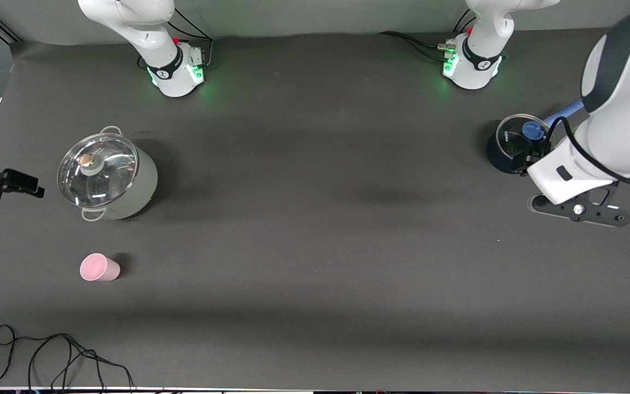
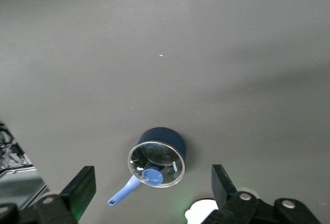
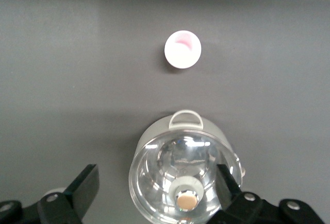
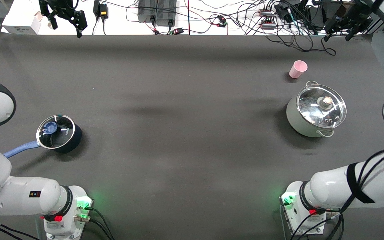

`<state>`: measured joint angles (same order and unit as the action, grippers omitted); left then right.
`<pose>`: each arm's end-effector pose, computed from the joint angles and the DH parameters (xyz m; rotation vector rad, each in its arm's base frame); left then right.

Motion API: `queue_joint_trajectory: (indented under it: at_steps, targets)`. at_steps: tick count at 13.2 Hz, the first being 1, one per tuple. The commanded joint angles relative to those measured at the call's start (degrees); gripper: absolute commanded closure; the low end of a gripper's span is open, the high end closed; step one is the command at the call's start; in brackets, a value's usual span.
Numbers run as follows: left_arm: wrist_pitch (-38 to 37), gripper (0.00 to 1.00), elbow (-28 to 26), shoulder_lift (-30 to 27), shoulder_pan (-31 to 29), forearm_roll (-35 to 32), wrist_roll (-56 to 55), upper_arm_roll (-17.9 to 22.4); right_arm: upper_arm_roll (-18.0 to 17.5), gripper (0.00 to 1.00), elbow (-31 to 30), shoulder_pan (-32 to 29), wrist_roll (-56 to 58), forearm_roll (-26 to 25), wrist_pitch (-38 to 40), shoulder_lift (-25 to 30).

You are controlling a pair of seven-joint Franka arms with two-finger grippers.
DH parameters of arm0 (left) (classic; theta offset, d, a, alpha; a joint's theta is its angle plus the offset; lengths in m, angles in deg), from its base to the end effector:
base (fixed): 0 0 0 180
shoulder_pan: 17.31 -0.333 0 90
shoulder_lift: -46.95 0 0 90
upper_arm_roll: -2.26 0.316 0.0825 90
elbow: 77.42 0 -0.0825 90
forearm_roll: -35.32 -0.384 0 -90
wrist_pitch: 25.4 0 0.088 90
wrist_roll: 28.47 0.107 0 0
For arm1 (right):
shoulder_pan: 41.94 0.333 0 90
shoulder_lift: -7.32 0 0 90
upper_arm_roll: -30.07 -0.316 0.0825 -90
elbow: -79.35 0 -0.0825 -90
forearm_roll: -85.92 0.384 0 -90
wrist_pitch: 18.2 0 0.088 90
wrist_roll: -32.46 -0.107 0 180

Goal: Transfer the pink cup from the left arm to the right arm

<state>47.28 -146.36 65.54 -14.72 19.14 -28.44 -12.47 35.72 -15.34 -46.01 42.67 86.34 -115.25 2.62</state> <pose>0.6045 -0.1210 0.5867 -2.8704 0.3603 0.3178 0.5760 -0.0960 0.5496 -3.1348 -0.0120 0.0627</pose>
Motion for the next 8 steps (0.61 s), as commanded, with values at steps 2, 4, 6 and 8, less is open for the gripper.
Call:
queue_joint_trajectory:
  at_steps: [2,4,6,8]
  targets:
    - [12.1,0.0,-17.9,-12.2,2.1,4.3,0.3,5.7,0.0,0.0,-2.8,0.3,-3.6,0.9,-1.7,3.4]
    - [21.2,0.0,-27.8,-18.0,2.2,6.7,0.3,6.9,-0.2,0.0,-1.0,1.1,-5.4,1.0,-1.4,3.2]
    - [27.4,0.0,-34.3,-21.7,2.2,9.0,0.3,8.0,0.2,0.0,-0.2,3.4,-5.5,1.0,-1.3,3.3]
    - [29.8,0.0,-36.8,-22.8,2.2,9.1,0.2,8.0,0.4,0.0,0.7,4.7,-5.5,1.0,-1.3,3.3]
